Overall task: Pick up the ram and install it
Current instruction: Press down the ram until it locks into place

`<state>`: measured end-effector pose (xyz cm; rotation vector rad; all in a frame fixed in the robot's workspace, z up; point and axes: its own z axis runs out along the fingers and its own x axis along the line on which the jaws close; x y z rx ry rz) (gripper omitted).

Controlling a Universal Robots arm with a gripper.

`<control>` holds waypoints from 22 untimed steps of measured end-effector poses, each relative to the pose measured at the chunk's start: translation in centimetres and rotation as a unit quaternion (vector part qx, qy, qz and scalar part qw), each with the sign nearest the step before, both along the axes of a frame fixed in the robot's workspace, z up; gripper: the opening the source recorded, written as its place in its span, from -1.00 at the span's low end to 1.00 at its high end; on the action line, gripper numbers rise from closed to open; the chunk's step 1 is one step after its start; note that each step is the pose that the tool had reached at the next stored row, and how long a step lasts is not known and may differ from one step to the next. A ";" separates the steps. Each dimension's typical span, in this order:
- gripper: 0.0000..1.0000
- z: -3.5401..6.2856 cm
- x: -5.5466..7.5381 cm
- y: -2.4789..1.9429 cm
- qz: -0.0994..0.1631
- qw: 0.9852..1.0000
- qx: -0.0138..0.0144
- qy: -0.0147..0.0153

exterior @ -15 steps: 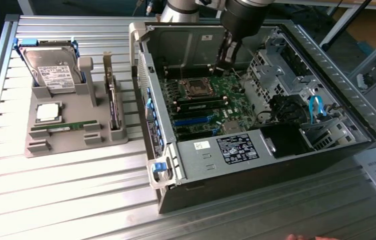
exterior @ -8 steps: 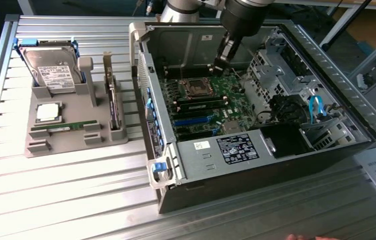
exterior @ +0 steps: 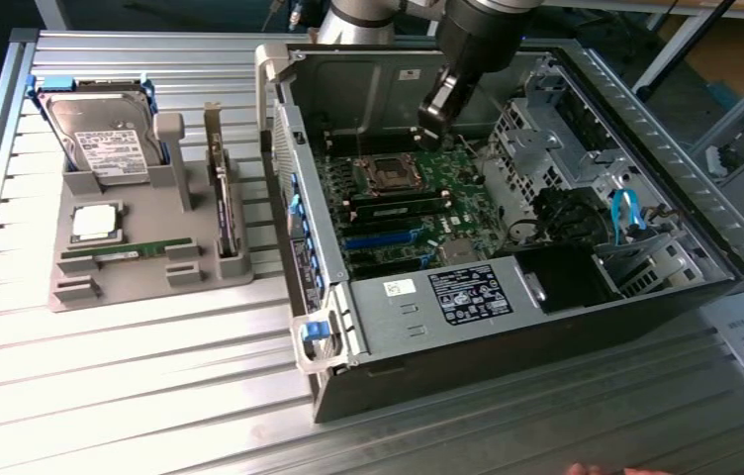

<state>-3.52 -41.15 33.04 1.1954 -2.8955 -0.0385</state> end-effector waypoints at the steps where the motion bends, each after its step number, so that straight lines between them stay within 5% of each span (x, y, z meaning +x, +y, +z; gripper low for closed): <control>1: -0.80 0.00 0.0 0.00 -0.013 1.000 0.000 0.000; 11: -0.80 0.00 0.0 0.00 -0.083 0.997 0.000 0.000; 22: -0.80 0.00 0.0 0.00 -0.159 0.987 0.000 0.000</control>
